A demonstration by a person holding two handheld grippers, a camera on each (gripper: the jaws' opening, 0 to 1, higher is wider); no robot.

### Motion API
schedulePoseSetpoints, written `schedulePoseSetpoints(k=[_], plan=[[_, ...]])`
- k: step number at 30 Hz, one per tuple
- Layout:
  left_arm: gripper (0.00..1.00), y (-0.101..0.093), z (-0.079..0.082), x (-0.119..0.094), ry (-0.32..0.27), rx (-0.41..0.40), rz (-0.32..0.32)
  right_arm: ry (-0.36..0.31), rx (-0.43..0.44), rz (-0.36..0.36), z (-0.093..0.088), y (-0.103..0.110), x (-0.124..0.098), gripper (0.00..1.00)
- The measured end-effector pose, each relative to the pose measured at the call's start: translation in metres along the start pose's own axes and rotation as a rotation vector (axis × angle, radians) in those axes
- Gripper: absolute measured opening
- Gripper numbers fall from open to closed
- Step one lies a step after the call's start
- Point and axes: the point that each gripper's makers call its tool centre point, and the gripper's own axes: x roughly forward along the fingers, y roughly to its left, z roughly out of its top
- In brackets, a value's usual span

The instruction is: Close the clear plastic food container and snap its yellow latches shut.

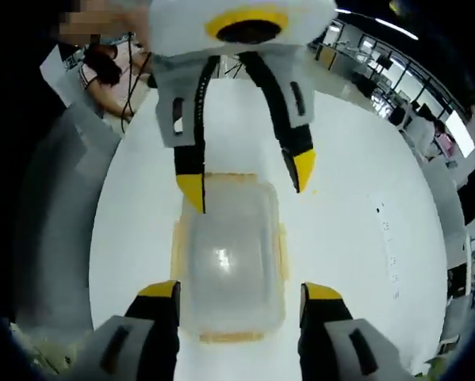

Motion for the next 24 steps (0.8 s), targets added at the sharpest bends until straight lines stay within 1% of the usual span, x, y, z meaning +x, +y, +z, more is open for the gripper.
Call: schedulePoseSetpoints(k=[1,2,3,4,5,6,7,8,10,11,12,14,15,16,17,18,19,20,22,23,24], plan=[[0.55,0.000,-0.001,-0.001,-0.008,-0.042,0.022,-0.020,0.034,-0.030,0.000,-0.002,-0.001,0.59],[0.54,0.001,-0.003,-0.002,-0.003,-0.073,0.037,-0.049,0.060,-0.053,0.001,-0.004,-0.001,0.58],[0.54,0.000,-0.006,-0.002,-0.003,-0.105,0.057,-0.097,0.137,-0.083,0.004,-0.005,0.000,0.58],[0.54,0.003,-0.005,-0.003,-0.018,-0.122,0.090,-0.116,0.172,-0.083,0.004,-0.003,0.000,0.58],[0.54,0.004,-0.005,-0.003,-0.040,-0.152,0.120,-0.137,0.193,-0.105,0.003,-0.001,0.000,0.58],[0.54,0.006,-0.007,-0.004,-0.044,-0.188,0.144,-0.152,0.205,-0.146,0.003,-0.005,-0.002,0.58],[0.55,0.006,-0.008,-0.004,-0.048,-0.226,0.158,-0.163,0.220,-0.162,0.003,-0.004,-0.003,0.57],[0.55,0.008,-0.008,-0.004,-0.066,-0.267,0.184,-0.176,0.250,-0.189,0.002,-0.003,-0.005,0.56],[0.56,0.009,-0.008,-0.004,-0.080,-0.327,0.217,-0.217,0.307,-0.254,0.002,-0.009,-0.009,0.57],[0.56,0.009,-0.009,-0.004,-0.079,-0.346,0.232,-0.230,0.333,-0.278,0.002,-0.011,-0.011,0.57],[0.56,0.007,-0.010,-0.005,-0.078,-0.367,0.254,-0.257,0.379,-0.306,0.002,-0.012,-0.012,0.58],[0.56,0.008,-0.013,-0.007,-0.082,-0.405,0.290,-0.257,0.415,-0.323,-0.002,-0.010,-0.011,0.58],[0.56,0.008,-0.016,-0.008,-0.064,-0.393,0.309,-0.275,0.475,-0.347,-0.003,-0.010,-0.011,0.58],[0.56,0.008,-0.018,-0.009,-0.058,-0.395,0.326,-0.298,0.526,-0.344,-0.002,-0.008,-0.010,0.58],[0.56,0.006,-0.017,-0.009,-0.070,-0.419,0.326,-0.327,0.560,-0.345,0.001,-0.006,-0.010,0.58],[0.56,0.008,-0.019,-0.012,-0.073,-0.442,0.354,-0.330,0.563,-0.361,0.001,-0.007,-0.011,0.58],[0.56,0.011,-0.017,-0.015,-0.097,-0.480,0.388,-0.321,0.551,-0.382,0.000,-0.007,-0.011,0.58],[0.56,0.010,-0.016,-0.014,-0.105,-0.474,0.383,-0.315,0.547,-0.396,-0.001,-0.008,-0.011,0.58],[0.56,0.010,-0.019,-0.012,-0.074,-0.469,0.394,-0.323,0.572,-0.400,0.000,-0.008,-0.011,0.58],[0.56,0.011,-0.018,-0.012,-0.076,-0.470,0.395,-0.326,0.580,-0.402,0.000,-0.008,-0.011,0.59],[0.56,0.010,-0.017,-0.012,-0.086,-0.488,0.396,-0.323,0.582,-0.408,0.000,-0.009,-0.011,0.59]])
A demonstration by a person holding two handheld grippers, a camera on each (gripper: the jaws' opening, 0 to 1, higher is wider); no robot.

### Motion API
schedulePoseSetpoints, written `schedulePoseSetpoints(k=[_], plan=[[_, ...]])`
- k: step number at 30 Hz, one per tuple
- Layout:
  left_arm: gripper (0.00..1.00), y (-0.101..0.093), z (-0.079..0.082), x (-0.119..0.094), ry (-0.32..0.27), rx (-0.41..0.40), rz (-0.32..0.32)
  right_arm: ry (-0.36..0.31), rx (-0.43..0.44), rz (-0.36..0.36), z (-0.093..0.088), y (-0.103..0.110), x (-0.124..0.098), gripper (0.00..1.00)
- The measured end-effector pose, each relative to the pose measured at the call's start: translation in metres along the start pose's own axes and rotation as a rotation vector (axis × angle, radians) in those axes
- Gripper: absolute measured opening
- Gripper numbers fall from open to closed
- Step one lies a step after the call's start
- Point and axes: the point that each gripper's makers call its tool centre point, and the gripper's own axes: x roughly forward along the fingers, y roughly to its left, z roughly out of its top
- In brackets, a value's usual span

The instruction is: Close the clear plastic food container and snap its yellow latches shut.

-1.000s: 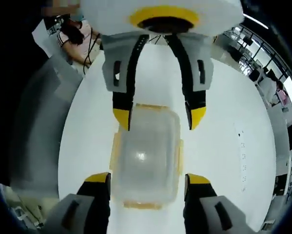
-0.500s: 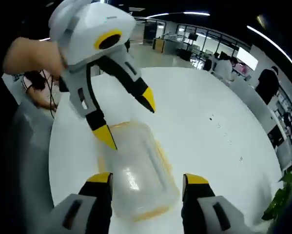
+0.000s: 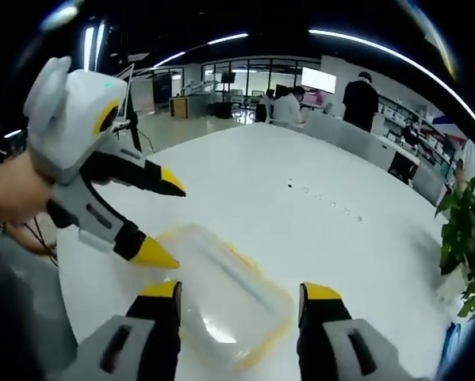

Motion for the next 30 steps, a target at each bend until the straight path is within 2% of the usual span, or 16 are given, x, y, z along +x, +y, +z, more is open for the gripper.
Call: schedulePoseSetpoints(k=[3,8,11,13,17,20,23,24,25,26,28,29,30], plan=[[0.55,0.001,0.001,-0.001,-0.002,-0.009,0.005,0.002,-0.019,-0.003,0.002,-0.001,0.001,0.59],[0.56,0.003,0.002,-0.003,-0.028,-0.061,0.005,-0.030,0.033,-0.003,0.005,-0.004,-0.002,0.58],[0.57,0.003,-0.001,-0.003,-0.045,-0.098,0.000,-0.042,0.112,0.006,-0.004,-0.005,-0.001,0.59],[0.57,0.004,-0.001,-0.002,-0.071,-0.146,-0.004,-0.051,0.140,0.006,-0.011,-0.006,-0.002,0.59],[0.59,0.005,-0.004,0.000,-0.093,-0.229,-0.014,-0.058,0.138,-0.022,-0.022,-0.011,-0.001,0.60],[0.61,0.010,-0.009,0.001,-0.105,-0.275,0.004,-0.081,0.205,-0.029,-0.025,-0.014,-0.001,0.60],[0.59,0.006,-0.011,0.001,-0.138,-0.402,-0.028,-0.114,0.332,-0.003,-0.027,-0.014,-0.001,0.60],[0.58,0.006,-0.013,0.002,-0.149,-0.476,-0.040,-0.134,0.409,0.020,-0.026,-0.012,-0.001,0.61],[0.58,0.006,-0.015,0.003,-0.155,-0.497,-0.049,-0.140,0.448,0.020,-0.028,-0.012,0.000,0.62],[0.58,0.006,-0.014,0.003,-0.186,-0.584,-0.063,-0.144,0.470,0.014,-0.031,-0.014,0.002,0.63],[0.60,0.008,-0.015,0.002,-0.218,-0.665,-0.071,-0.140,0.498,0.009,-0.035,-0.014,0.003,0.62],[0.60,0.009,-0.021,0.003,-0.210,-0.695,-0.067,-0.145,0.540,0.016,-0.036,-0.012,0.003,0.62],[0.61,0.008,-0.023,0.004,-0.206,-0.712,-0.073,-0.151,0.537,0.017,-0.036,-0.012,0.003,0.62]])
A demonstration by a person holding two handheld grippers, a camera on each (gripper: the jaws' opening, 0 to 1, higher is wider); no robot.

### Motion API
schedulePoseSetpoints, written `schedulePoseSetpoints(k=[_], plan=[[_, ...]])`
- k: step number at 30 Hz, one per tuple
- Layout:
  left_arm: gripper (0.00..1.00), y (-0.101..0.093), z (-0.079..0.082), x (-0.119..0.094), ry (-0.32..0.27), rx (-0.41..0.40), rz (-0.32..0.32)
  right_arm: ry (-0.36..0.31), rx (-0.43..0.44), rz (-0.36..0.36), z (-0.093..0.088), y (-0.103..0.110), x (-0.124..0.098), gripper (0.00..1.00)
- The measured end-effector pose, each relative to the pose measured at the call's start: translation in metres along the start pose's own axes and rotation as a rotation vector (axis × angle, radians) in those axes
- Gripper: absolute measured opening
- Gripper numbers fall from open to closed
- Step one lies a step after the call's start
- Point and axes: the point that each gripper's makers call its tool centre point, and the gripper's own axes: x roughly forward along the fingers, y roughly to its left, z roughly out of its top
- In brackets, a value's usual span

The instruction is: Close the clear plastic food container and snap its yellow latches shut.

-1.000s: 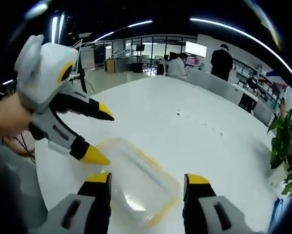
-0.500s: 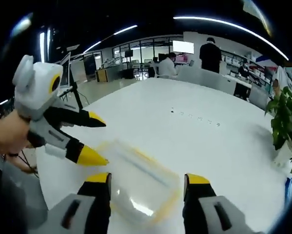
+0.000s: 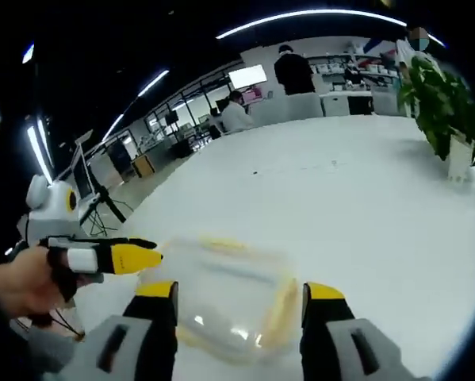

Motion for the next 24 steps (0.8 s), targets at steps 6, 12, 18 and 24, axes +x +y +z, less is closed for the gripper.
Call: schedulePoseSetpoints(k=[6,12,18,24], plan=[[0.64,-0.002,-0.005,0.001,0.007,-0.014,-0.008,0.007,-0.028,0.010,-0.001,0.005,0.002,0.63],[0.62,-0.010,-0.011,0.006,0.024,-0.005,-0.022,0.046,-0.060,-0.015,-0.012,0.004,0.004,0.62],[0.58,-0.016,-0.029,0.015,0.086,0.068,0.012,0.056,-0.154,-0.039,-0.021,0.007,0.008,0.64],[0.59,-0.014,-0.032,0.013,0.087,0.084,0.015,0.015,-0.161,-0.037,-0.019,0.007,0.009,0.64]])
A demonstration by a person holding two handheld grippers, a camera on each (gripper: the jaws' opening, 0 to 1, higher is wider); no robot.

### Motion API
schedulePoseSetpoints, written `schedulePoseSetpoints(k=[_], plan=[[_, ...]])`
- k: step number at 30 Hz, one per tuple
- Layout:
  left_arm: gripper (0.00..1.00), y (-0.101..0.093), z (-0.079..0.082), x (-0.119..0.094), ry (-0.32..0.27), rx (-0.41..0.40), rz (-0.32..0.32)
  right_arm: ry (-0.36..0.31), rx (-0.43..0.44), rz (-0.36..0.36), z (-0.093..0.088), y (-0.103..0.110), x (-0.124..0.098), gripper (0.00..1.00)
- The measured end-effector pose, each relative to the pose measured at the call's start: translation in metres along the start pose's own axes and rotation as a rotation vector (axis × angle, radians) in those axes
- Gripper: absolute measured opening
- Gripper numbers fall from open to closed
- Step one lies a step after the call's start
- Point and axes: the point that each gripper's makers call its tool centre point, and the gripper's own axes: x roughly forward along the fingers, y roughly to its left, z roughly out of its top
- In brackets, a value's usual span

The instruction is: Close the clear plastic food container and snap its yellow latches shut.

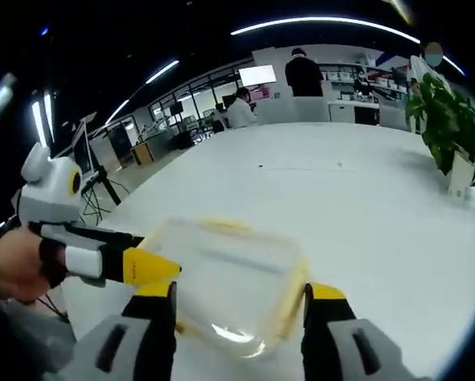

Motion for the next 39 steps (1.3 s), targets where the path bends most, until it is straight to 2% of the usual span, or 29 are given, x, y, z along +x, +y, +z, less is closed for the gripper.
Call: schedulePoseSetpoints(k=[2,3,4,5,6,7,8,9,10,20,29,39], plan=[[0.58,-0.001,0.000,0.000,-0.003,-0.009,-0.003,-0.014,0.011,0.003,0.000,0.001,0.000,0.62],[0.57,-0.002,-0.001,0.001,-0.013,-0.012,-0.009,-0.001,0.078,0.000,-0.004,0.000,0.000,0.60],[0.57,-0.002,-0.001,0.001,-0.024,-0.027,-0.009,0.030,0.062,0.032,-0.015,0.000,0.000,0.59],[0.56,-0.003,-0.001,0.002,-0.035,-0.035,-0.007,-0.008,0.126,0.002,-0.011,-0.003,0.002,0.57],[0.53,0.000,-0.001,-0.002,-0.043,-0.094,0.023,-0.025,0.138,-0.014,-0.011,-0.008,0.002,0.55],[0.50,0.004,-0.012,-0.010,0.004,-0.143,0.048,-0.029,0.156,-0.019,-0.010,-0.007,0.002,0.54],[0.48,-0.005,-0.007,-0.009,-0.034,-0.151,0.009,-0.025,0.138,-0.023,-0.012,-0.011,0.004,0.54],[0.48,-0.004,-0.006,-0.011,-0.052,-0.119,0.016,-0.018,0.135,-0.022,-0.009,-0.009,0.004,0.54],[0.48,-0.004,-0.006,-0.011,-0.060,-0.128,0.021,-0.014,0.129,-0.021,-0.010,-0.009,0.005,0.54],[0.48,-0.001,-0.006,-0.012,-0.073,-0.120,0.031,-0.013,0.119,-0.019,-0.005,-0.005,0.007,0.54],[0.49,0.024,-0.001,-0.019,-0.085,-0.115,0.047,-0.018,0.112,-0.009,0.002,0.016,0.019,0.54],[0.49,0.056,0.016,-0.019,-0.093,-0.109,0.042,-0.027,0.092,0.013,0.018,0.034,0.043,0.53]])
